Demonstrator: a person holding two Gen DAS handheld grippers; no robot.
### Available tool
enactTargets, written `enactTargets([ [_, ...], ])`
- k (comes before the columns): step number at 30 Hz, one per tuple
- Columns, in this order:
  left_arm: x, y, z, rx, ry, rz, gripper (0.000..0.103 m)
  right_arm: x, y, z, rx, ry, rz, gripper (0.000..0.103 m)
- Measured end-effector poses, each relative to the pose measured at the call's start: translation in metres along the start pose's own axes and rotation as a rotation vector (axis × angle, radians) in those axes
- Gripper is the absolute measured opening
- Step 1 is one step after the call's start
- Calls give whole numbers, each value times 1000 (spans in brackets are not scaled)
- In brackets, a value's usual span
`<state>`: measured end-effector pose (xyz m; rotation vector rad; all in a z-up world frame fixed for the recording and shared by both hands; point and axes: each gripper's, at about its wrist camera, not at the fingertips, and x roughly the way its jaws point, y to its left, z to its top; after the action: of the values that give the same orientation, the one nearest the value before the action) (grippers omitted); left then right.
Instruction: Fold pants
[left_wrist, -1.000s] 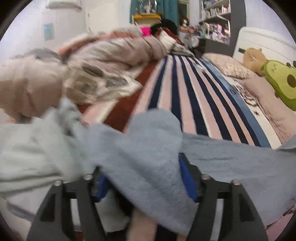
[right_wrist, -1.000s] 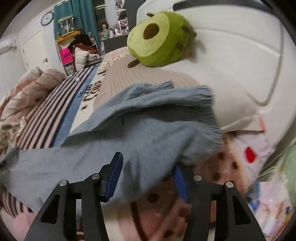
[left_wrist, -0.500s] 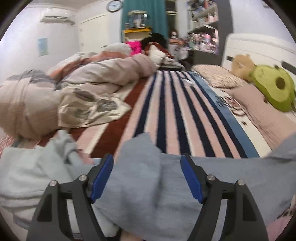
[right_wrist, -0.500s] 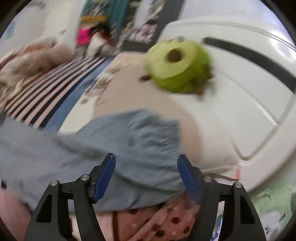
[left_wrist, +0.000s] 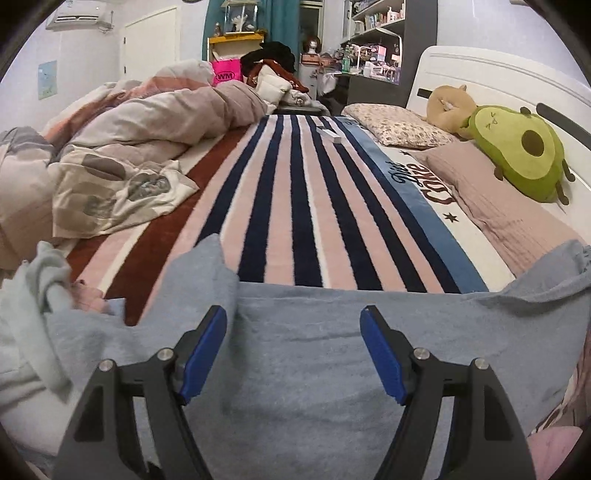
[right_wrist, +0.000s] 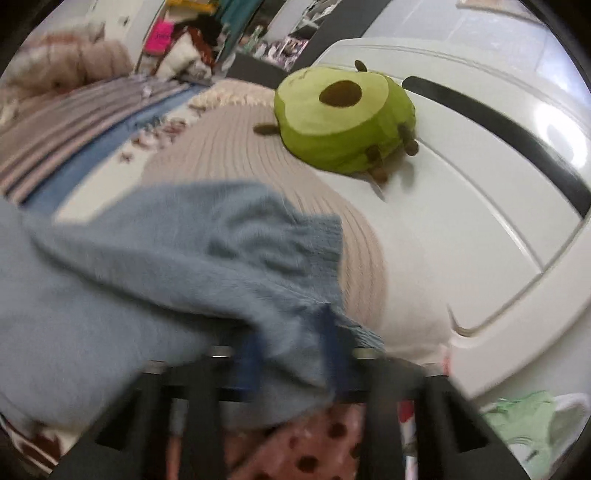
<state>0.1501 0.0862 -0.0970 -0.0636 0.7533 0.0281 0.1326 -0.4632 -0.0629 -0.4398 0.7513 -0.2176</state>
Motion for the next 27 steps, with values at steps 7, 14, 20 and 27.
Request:
enactTargets([
  [7,11,5,8,1,13,22,71,27,-29,52,120,10,216,6],
  [14,24,13,3,-9,42,42,71,63,-21,71,123,31,182,6],
  [20,4,44,14,-41,-14,128,72,36,-25,56,222,-18,174,64],
  [27,-3,86,31,-29,20,222,80,-28,4,40,233,-134,345,75],
])
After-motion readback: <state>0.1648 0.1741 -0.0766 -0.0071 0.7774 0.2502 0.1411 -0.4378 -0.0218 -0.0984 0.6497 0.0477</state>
